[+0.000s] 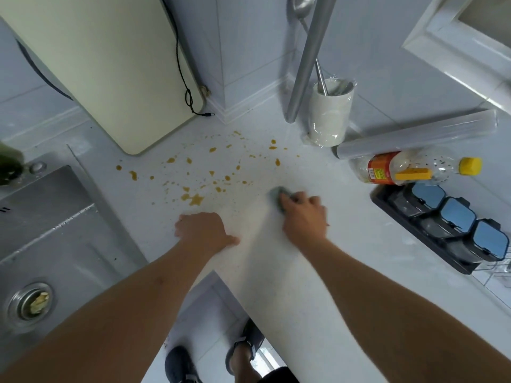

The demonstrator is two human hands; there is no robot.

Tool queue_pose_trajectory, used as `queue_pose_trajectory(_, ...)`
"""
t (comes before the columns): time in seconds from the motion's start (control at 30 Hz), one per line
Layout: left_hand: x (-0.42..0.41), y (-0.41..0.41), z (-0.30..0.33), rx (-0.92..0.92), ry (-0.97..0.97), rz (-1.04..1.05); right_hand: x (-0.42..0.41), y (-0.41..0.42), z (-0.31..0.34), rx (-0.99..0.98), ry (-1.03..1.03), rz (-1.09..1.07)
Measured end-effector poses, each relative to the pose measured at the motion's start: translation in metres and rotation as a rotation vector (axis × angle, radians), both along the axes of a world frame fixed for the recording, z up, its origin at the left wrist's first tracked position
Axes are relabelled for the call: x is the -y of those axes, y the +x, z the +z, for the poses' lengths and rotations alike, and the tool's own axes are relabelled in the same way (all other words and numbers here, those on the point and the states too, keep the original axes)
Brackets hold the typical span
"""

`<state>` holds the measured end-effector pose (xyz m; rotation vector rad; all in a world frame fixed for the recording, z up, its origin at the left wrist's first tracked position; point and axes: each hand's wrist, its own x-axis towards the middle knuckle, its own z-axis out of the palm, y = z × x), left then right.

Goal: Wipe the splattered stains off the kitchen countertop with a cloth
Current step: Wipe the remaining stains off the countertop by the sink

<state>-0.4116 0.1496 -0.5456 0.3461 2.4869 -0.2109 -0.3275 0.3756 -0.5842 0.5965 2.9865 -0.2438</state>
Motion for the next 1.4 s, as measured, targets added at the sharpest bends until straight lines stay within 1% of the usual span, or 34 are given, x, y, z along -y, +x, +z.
queue_pose_trajectory(0.03, 0.001, 0.001, 0.000, -0.003, 0.009, -0.012, -0.022, 0.001, 0.003, 0.019, 0.039, -0.107)
queue_pose_trajectory(0.1, 0.012, 0.000, 0.000, -0.015, 0.054, -0.006, -0.040, -0.001, 0.005, 0.053, -0.025, -0.256)
queue_pose_trajectory(0.13, 0.020, -0.001, 0.000, -0.038, 0.081, -0.015, -0.038, -0.005, 0.004, 0.080, -0.073, -0.293)
queue_pose_trajectory(0.2, 0.036, -0.007, 0.000, -0.106, 0.139, -0.057, -0.017, -0.016, 0.003, 0.102, -0.095, -0.308)
queue_pose_trajectory(0.27, 0.059, -0.016, 0.000, -0.120, 0.190, -0.078, 0.028, -0.025, 0.001, 0.090, -0.106, -0.246)
queue_pose_trajectory(0.33, 0.073, -0.024, 0.001, -0.080, 0.228, -0.078, 0.075, -0.028, -0.002, 0.100, -0.120, -0.145)
queue_pose_trajectory(0.4, 0.086, -0.029, 0.005, -0.066, 0.246, -0.076, 0.122, -0.027, -0.003, 0.114, -0.134, -0.005)
queue_pose_trajectory(0.43, 0.095, -0.031, 0.006, -0.102, 0.246, -0.069, 0.142, -0.025, -0.003, 0.128, -0.123, 0.084)
queue_pose_trajectory(0.5, 0.114, -0.035, 0.009, -0.179, 0.227, -0.032, 0.161, -0.024, -0.001, 0.162, -0.115, 0.235)
queue_pose_trajectory(0.53, 0.121, -0.038, 0.011, -0.178, 0.203, 0.004, 0.157, -0.025, 0.000, 0.164, -0.119, 0.255)
queue_pose_trajectory(0.57, 0.132, -0.042, 0.012, -0.145, 0.159, 0.033, 0.150, -0.026, 0.001, 0.165, -0.113, 0.226)
queue_pose_trajectory(0.6, 0.140, -0.045, 0.009, -0.104, 0.112, 0.049, 0.136, -0.028, 0.002, 0.169, -0.105, 0.148)
queue_pose_trajectory(0.7, 0.166, -0.054, -0.001, 0.003, 0.019, 0.024, 0.095, -0.037, 0.011, 0.202, -0.055, -0.212)
queue_pose_trajectory(0.77, 0.177, -0.053, -0.009, -0.014, 0.018, -0.025, 0.090, -0.050, 0.016, 0.278, -0.042, -0.345)
queue_pose_trajectory(0.83, 0.176, -0.050, -0.012, -0.067, 0.037, -0.055, 0.108, -0.065, 0.018, 0.336, -0.034, -0.383)
queue_pose_trajectory(0.9, 0.173, -0.049, -0.012, -0.092, 0.037, -0.072, 0.144, -0.076, 0.019, 0.325, -0.029, -0.335)
queue_pose_trajectory(1.03, 0.175, -0.052, -0.012, -0.086, 0.000, -0.092, 0.227, -0.075, 0.007, 0.243, -0.021, -0.033)
queue_pose_trajectory(1.1, 0.172, -0.054, -0.010, -0.068, -0.026, -0.110, 0.242, -0.066, 0.006, 0.216, -0.027, 0.060)
queue_pose_trajectory(1.17, 0.167, -0.057, -0.003, -0.012, -0.046, -0.110, 0.233, -0.055, 0.011, 0.198, 0.047, 0.131)
queue_pose_trajectory(1.23, 0.157, -0.062, 0.007, 0.060, -0.066, -0.082, 0.206, -0.045, 0.017, 0.238, 0.156, 0.151)
queue_pose_trajectory(1.3, 0.145, -0.066, 0.016, 0.119, -0.048, -0.005, 0.170, -0.038, 0.022, 0.284, 0.162, 0.029)
queue_pose_trajectory(1.4, 0.122, -0.071, 0.023, 0.137, 0.114, 0.133, 0.111, -0.036, 0.027, 0.350, -0.009, -0.221)
